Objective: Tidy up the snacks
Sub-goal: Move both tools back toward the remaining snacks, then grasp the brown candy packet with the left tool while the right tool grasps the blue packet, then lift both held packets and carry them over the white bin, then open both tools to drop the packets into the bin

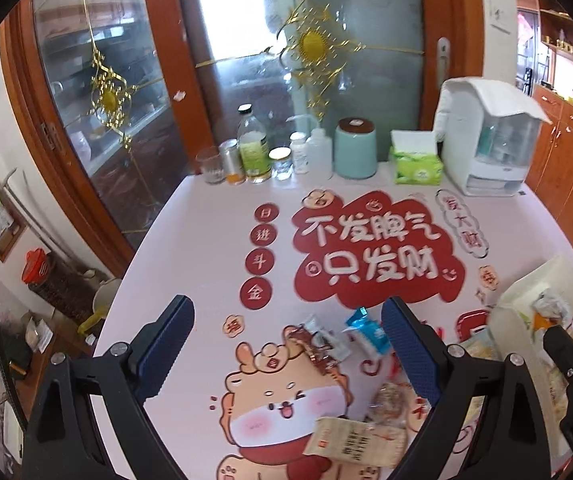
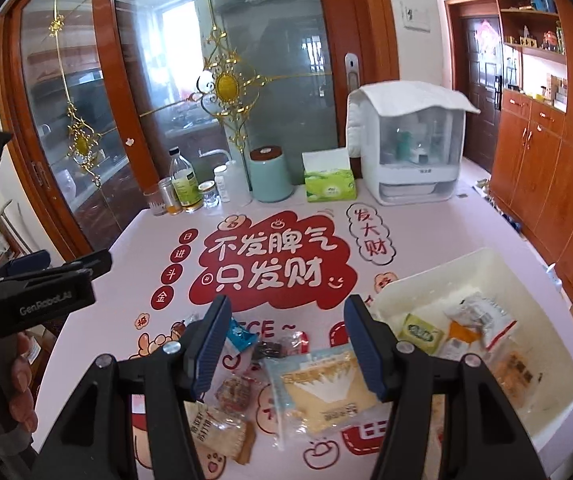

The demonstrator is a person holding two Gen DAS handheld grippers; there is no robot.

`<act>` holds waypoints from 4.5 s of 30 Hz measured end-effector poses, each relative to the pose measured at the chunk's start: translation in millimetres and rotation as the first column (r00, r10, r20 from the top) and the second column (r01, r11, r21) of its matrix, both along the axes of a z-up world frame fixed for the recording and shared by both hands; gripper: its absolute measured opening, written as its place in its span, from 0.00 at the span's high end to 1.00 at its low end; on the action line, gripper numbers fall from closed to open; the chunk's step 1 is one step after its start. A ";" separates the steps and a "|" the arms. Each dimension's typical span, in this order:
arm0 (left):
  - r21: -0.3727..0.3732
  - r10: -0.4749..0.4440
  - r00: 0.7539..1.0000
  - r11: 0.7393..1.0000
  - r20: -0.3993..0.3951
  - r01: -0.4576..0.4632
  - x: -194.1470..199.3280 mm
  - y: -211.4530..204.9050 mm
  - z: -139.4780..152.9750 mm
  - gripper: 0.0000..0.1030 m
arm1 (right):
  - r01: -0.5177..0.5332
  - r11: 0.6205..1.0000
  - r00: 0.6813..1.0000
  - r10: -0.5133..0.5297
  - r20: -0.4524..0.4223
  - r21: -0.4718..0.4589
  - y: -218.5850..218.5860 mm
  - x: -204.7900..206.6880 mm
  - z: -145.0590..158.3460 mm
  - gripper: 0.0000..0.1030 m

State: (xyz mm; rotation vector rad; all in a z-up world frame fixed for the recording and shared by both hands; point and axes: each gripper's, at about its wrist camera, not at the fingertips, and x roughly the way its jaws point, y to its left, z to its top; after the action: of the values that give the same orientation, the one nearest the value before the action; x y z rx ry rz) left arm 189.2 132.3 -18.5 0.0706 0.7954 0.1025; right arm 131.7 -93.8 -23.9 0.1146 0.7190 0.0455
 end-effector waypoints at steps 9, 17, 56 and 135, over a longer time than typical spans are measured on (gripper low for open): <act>0.005 0.005 0.995 1.000 -0.100 -0.005 29.7 30.0 -46.5 0.09 | -0.059 0.997 0.991 0.052 -0.127 -0.050 10.1 26.8 -46.7 0.42; -0.044 0.021 0.973 0.998 -0.231 -0.032 55.8 50.2 -108.8 0.09 | -0.120 0.993 0.966 0.120 -0.229 0.014 5.5 59.4 -92.6 0.42; -0.080 0.070 0.877 0.989 -0.475 -0.122 122.8 -1.6 -216.2 0.68 | -0.313 0.949 0.874 0.300 -0.383 0.030 67.8 134.3 -191.9 0.70; 0.139 -0.538 0.821 0.813 -0.192 0.566 -47.5 -392.7 -30.5 0.10 | 0.399 0.915 0.915 -0.393 -0.088 0.055 -265.0 -110.4 -24.9 0.44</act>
State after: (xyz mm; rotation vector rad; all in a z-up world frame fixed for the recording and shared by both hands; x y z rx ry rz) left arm 141.7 -260.4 -49.0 0.4966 0.8806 -0.3903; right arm 21.3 -358.8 -48.8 0.3318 0.7583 -0.3243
